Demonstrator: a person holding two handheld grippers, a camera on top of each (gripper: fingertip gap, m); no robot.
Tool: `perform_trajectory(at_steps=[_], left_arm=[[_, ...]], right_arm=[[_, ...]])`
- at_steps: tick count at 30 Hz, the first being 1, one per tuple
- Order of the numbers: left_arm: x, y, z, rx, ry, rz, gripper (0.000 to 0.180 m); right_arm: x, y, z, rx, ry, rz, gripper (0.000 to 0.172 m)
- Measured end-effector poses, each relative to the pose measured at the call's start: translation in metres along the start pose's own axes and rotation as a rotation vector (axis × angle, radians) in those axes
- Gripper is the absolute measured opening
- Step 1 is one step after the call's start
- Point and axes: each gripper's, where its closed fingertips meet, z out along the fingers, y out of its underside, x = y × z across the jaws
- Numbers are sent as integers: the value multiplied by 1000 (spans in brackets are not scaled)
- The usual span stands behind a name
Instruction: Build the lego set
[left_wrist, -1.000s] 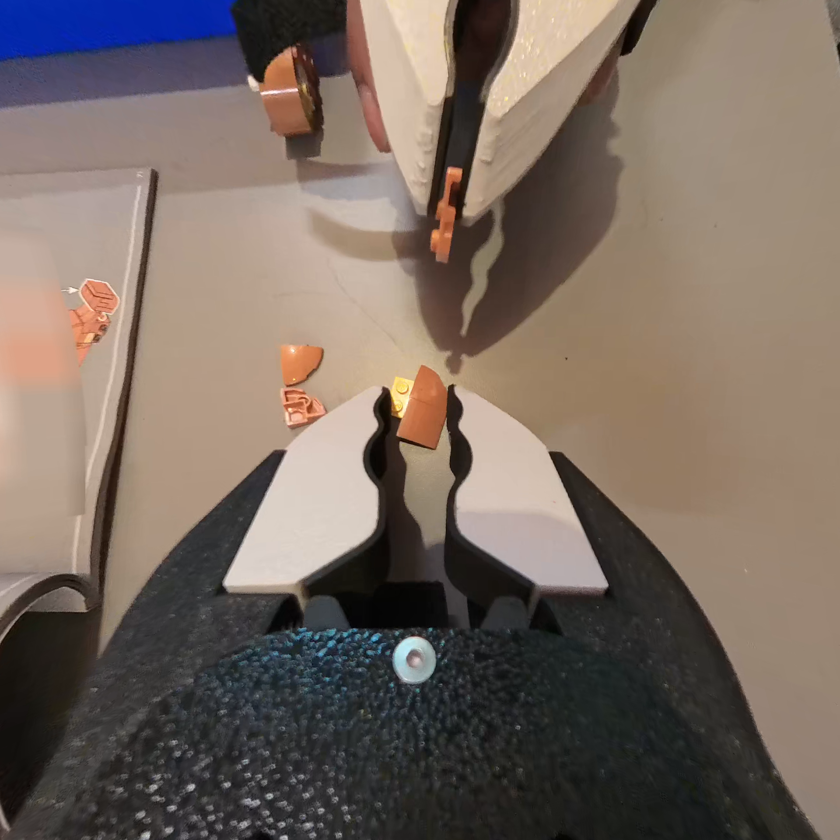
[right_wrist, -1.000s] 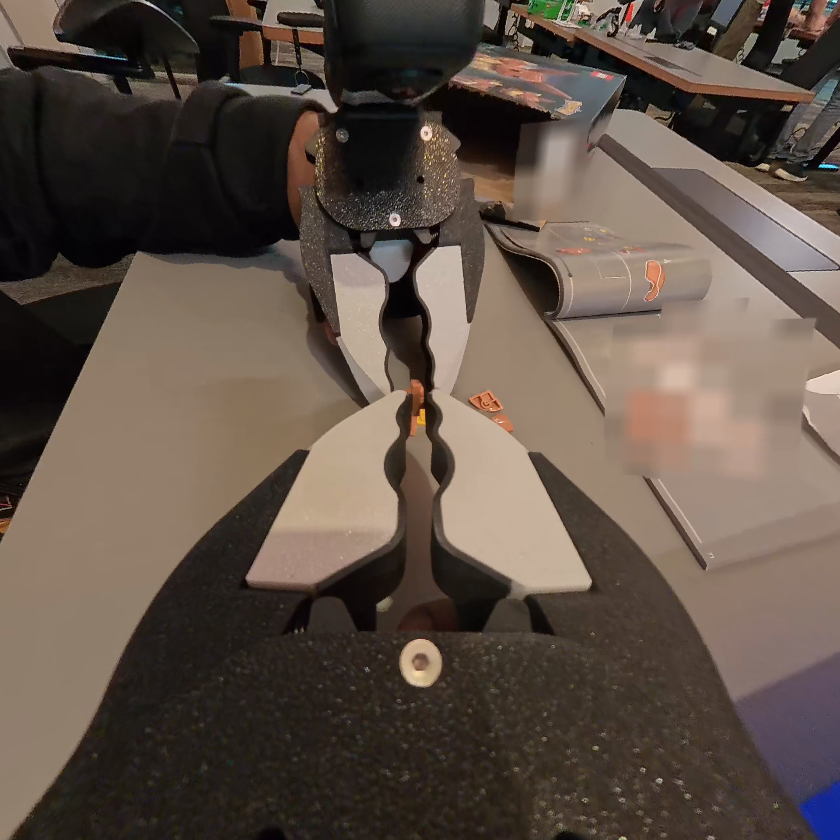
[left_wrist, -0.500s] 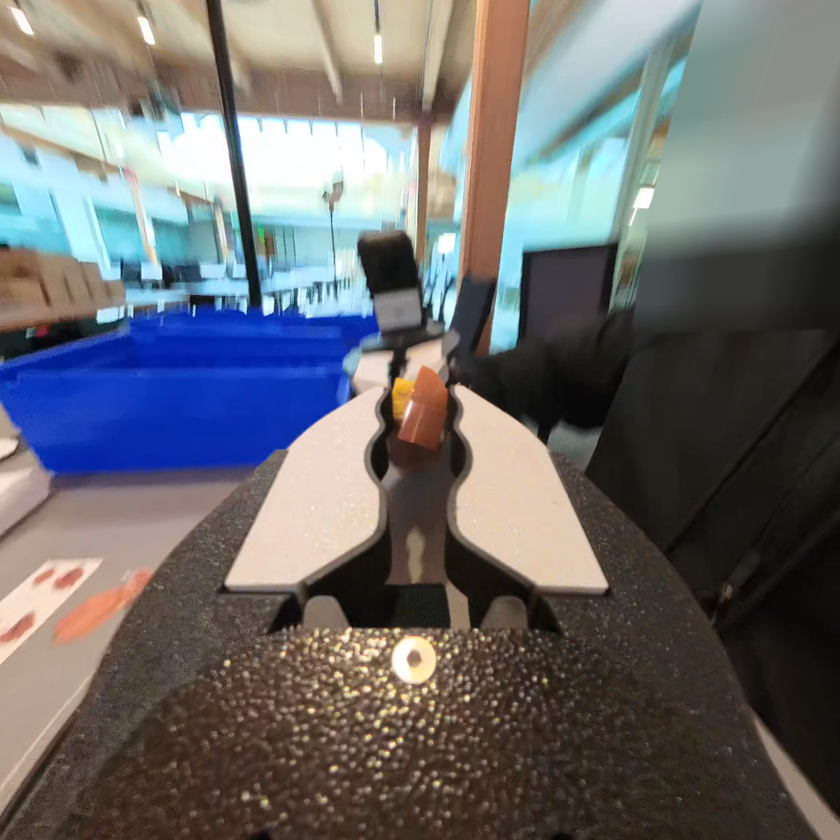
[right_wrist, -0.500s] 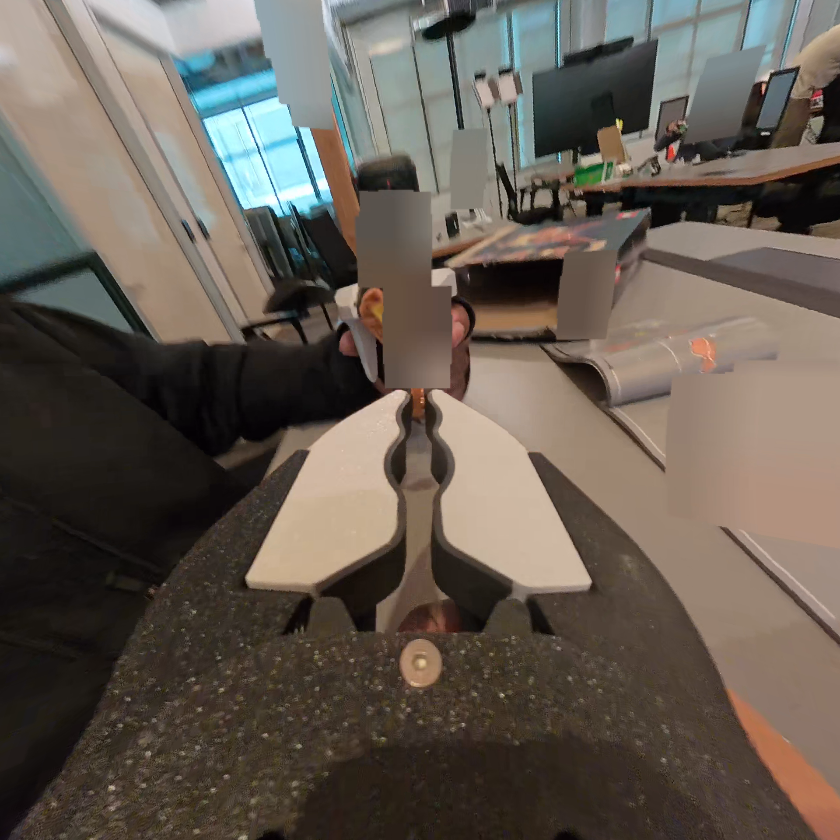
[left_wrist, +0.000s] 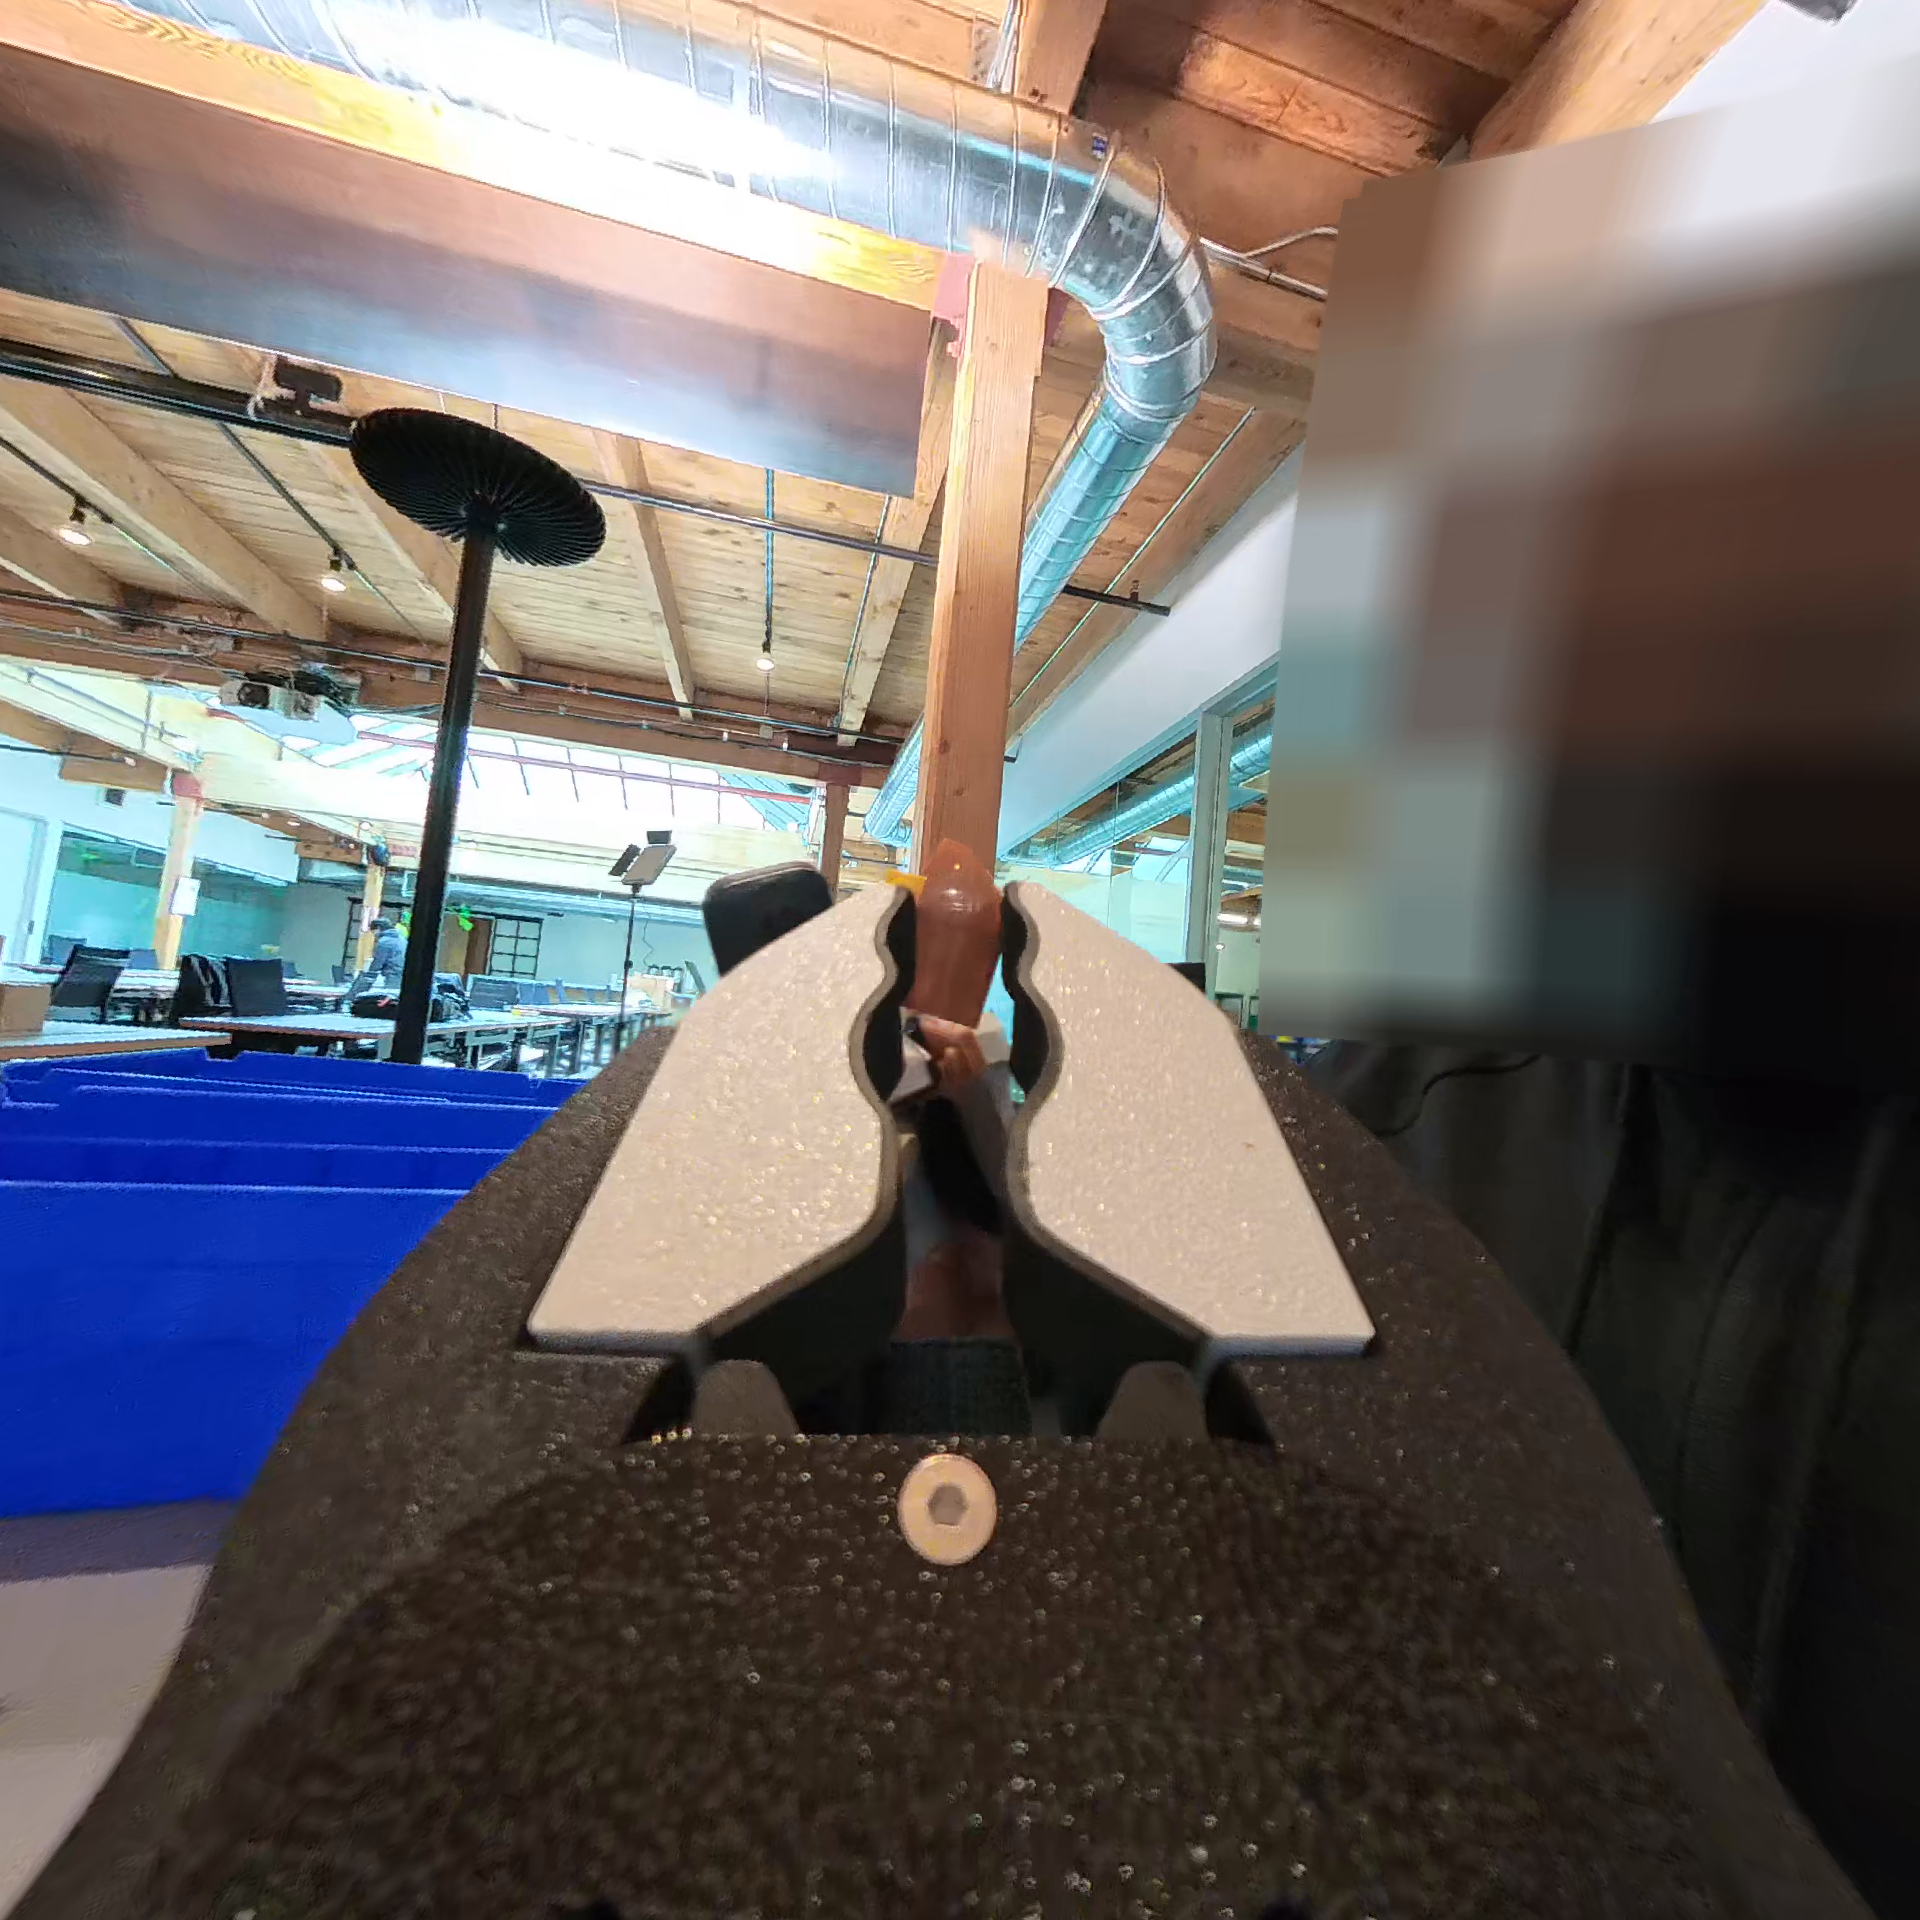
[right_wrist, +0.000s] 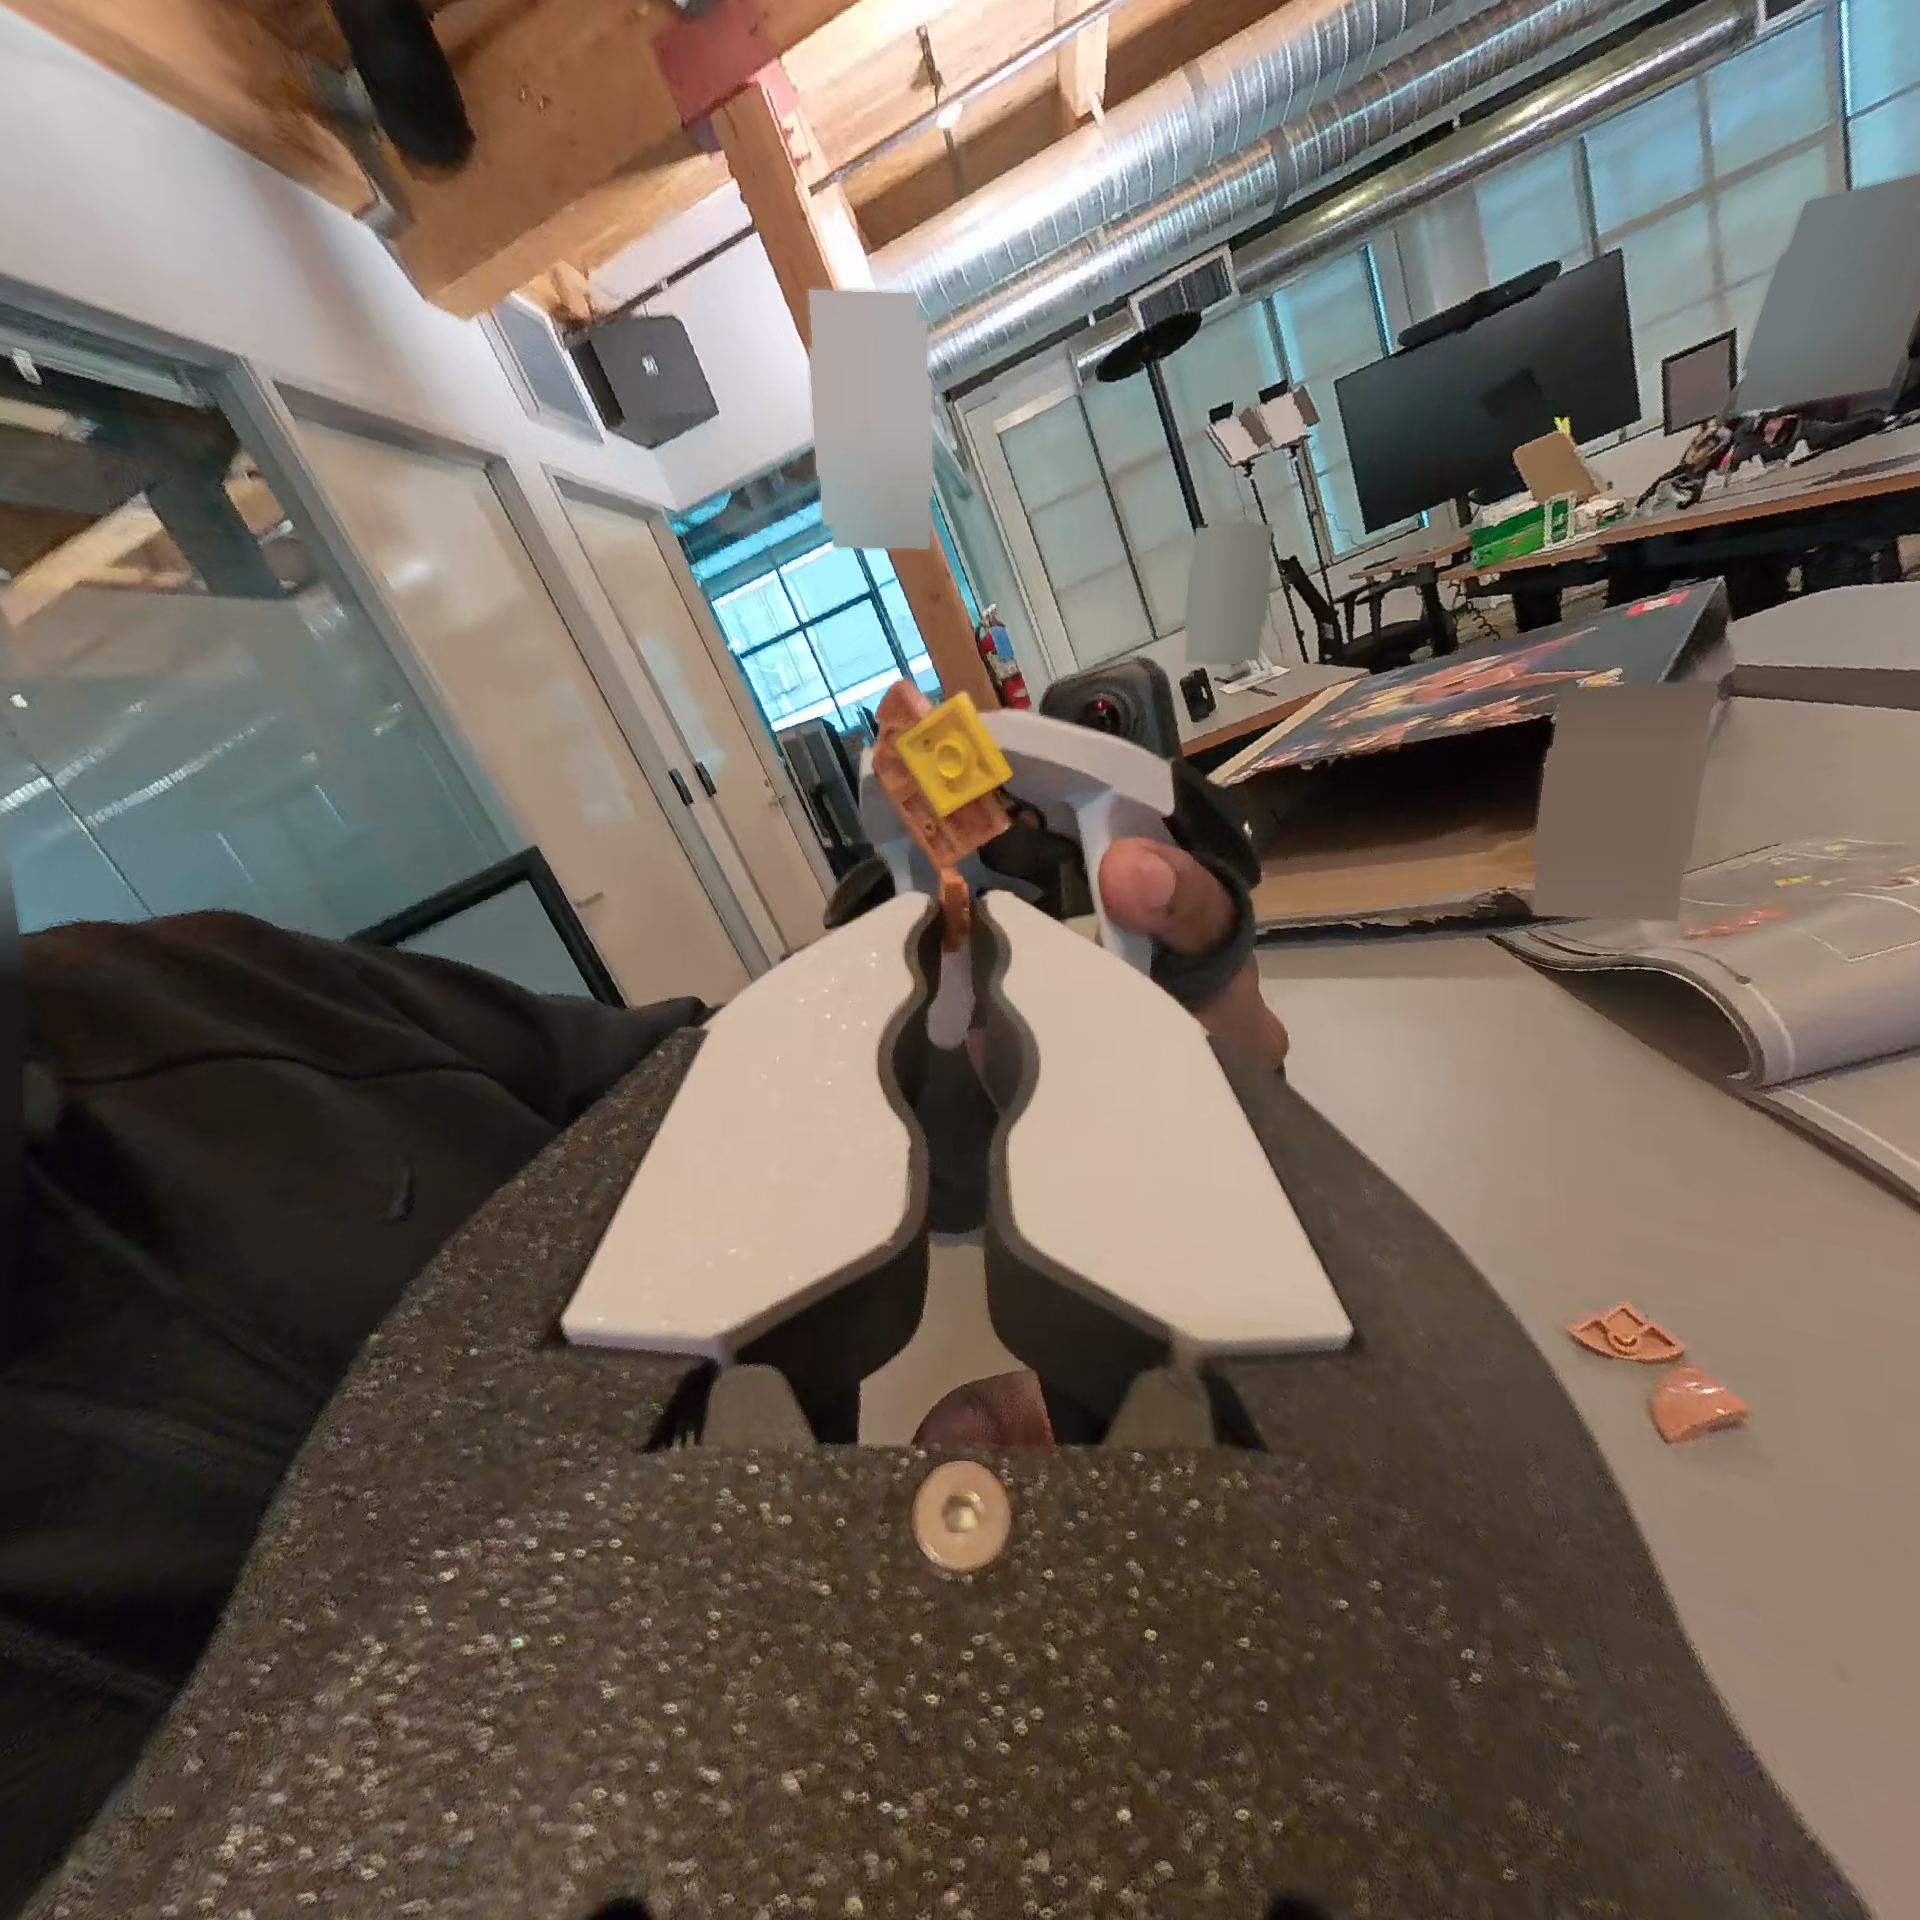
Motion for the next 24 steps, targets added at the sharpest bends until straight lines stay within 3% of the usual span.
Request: perform_trajectory(at_steps=[8,12,24], left_arm=[[-8,15,-1,-28,-4,-91,15],[-18,23,-4,-39,-46,-142,4],[-43,39,-21,-230,-243,-74,5]], right_arm=[[9,0,-4,9,16,22,4],[17,3,-5,-3,56,18,4],[38,11,-14,-63,174,-56,4]])
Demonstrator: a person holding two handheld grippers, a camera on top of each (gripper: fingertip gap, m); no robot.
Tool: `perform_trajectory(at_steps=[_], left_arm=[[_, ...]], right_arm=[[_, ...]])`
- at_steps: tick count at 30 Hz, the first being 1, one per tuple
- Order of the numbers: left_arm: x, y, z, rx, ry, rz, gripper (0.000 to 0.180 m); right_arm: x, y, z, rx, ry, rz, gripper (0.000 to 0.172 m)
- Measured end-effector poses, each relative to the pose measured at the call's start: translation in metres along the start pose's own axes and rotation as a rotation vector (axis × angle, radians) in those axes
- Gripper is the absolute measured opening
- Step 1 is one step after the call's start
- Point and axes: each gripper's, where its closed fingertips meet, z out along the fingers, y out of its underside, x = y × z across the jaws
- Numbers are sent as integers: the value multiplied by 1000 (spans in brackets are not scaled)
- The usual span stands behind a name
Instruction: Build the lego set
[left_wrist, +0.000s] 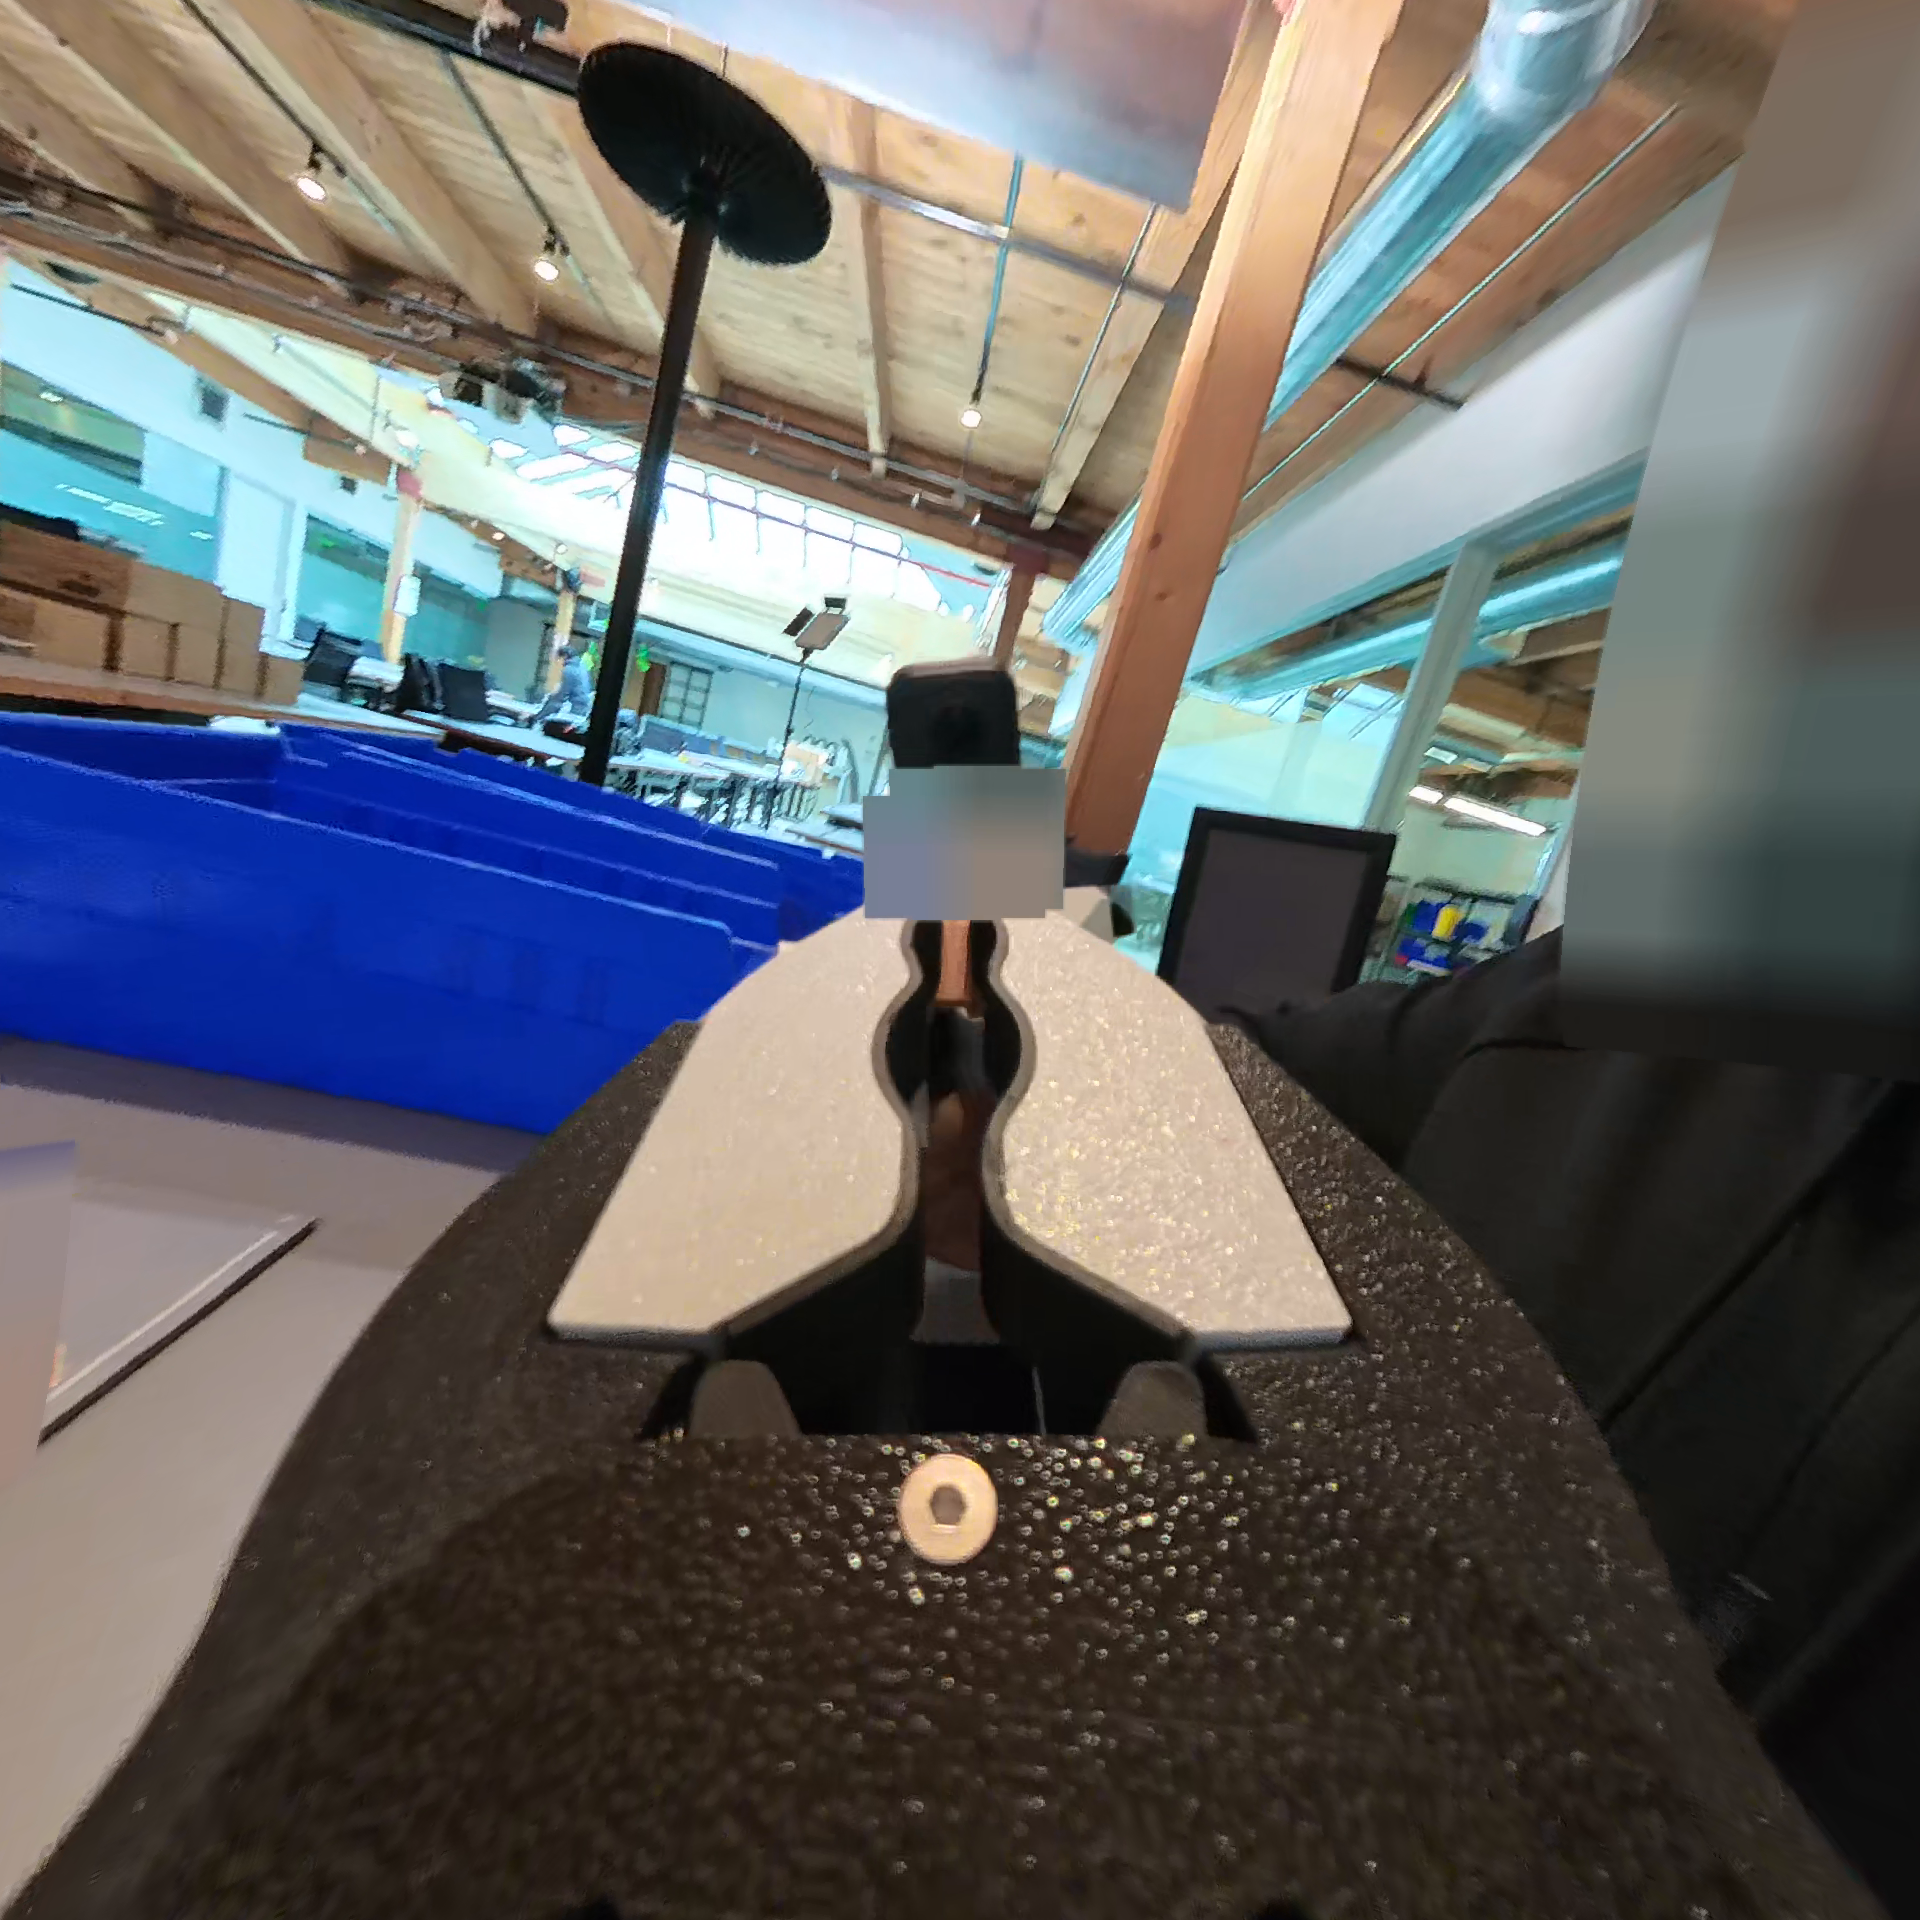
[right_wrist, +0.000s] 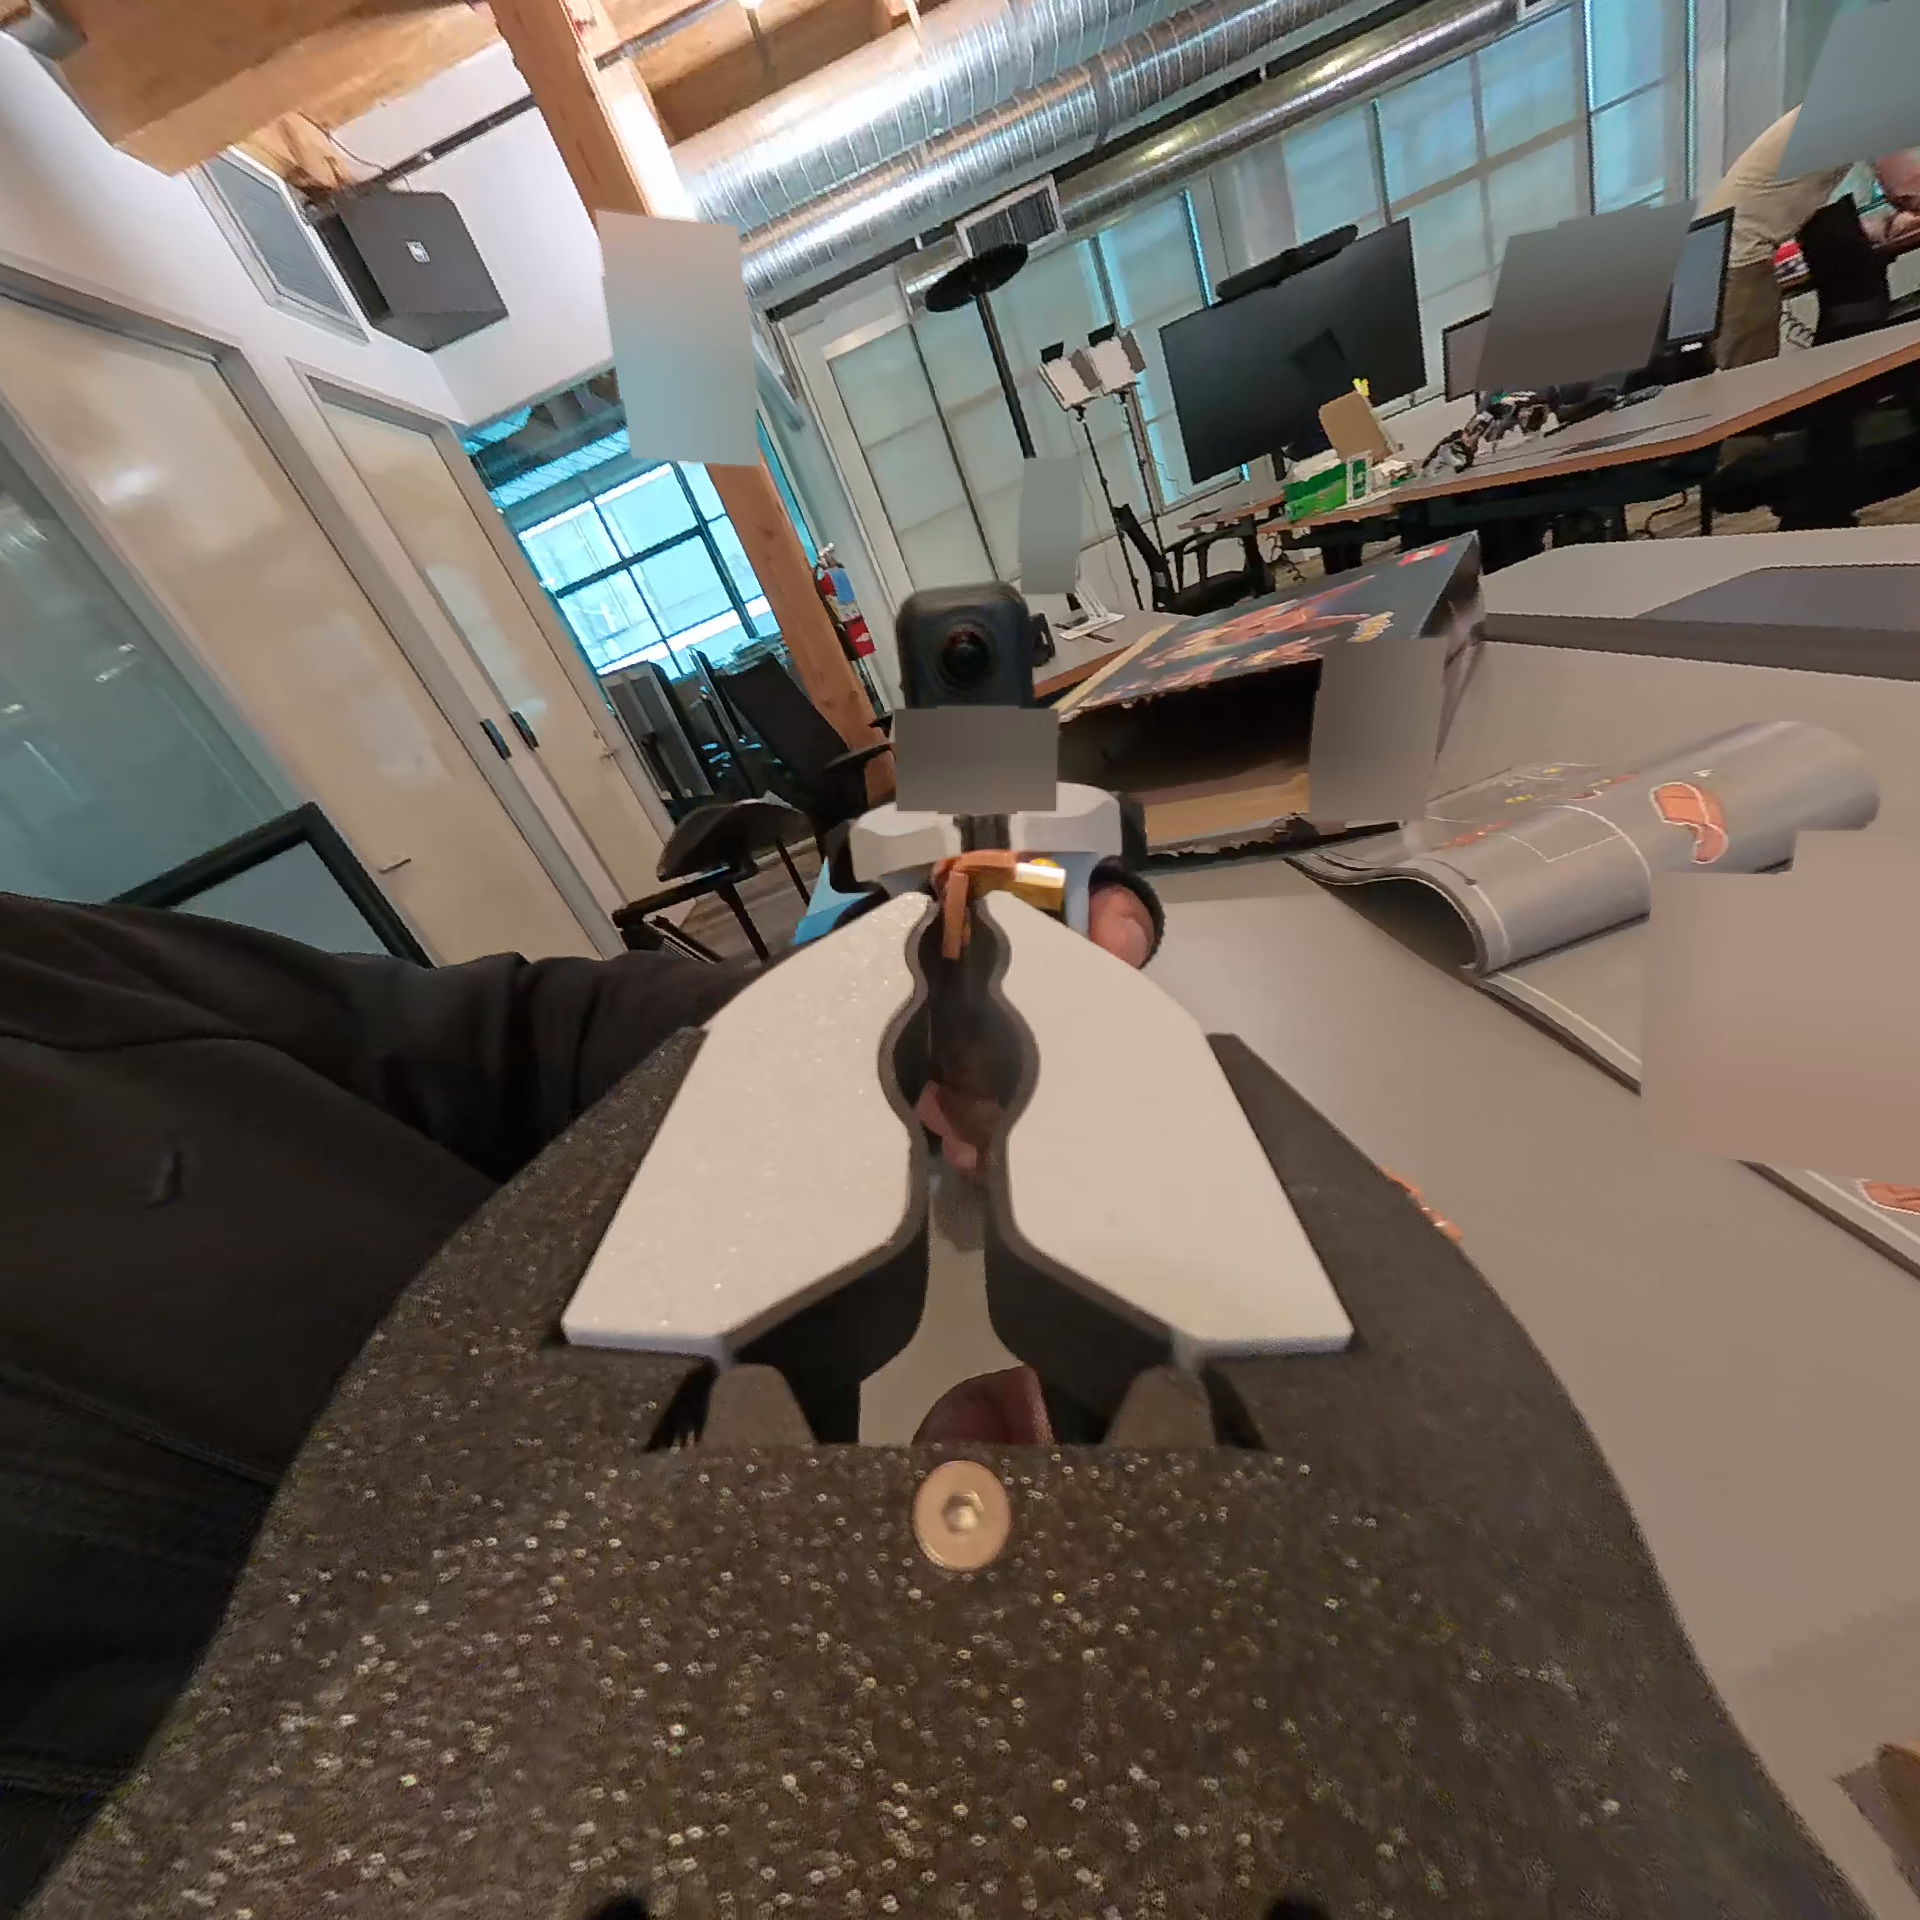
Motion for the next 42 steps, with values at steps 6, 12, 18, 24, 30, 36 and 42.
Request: perform_trajectory(at_steps=[6,12,18,24,30,36,42], left_arm=[[-7,11,-6,-122,-63,52,8],[-7,40,-4,-314,-97,107,11],[-16,52,-6,-420,-173,127,14],[-27,70,-16,-596,-263,227,19],[-32,121,-30,-1002,-195,402,31],[-30,132,-18,-1169,26,460,38],[-26,127,-7,-1261,270,313,37]], right_arm=[[9,1,-4,-11,41,-21,5],[17,10,-3,-50,76,7,3],[29,19,-4,-85,112,59,3],[26,12,-13,-106,139,22,3],[27,17,-44,-127,182,-12,3],[36,15,-64,-107,205,3,3],[30,12,-67,-102,154,2,3]])
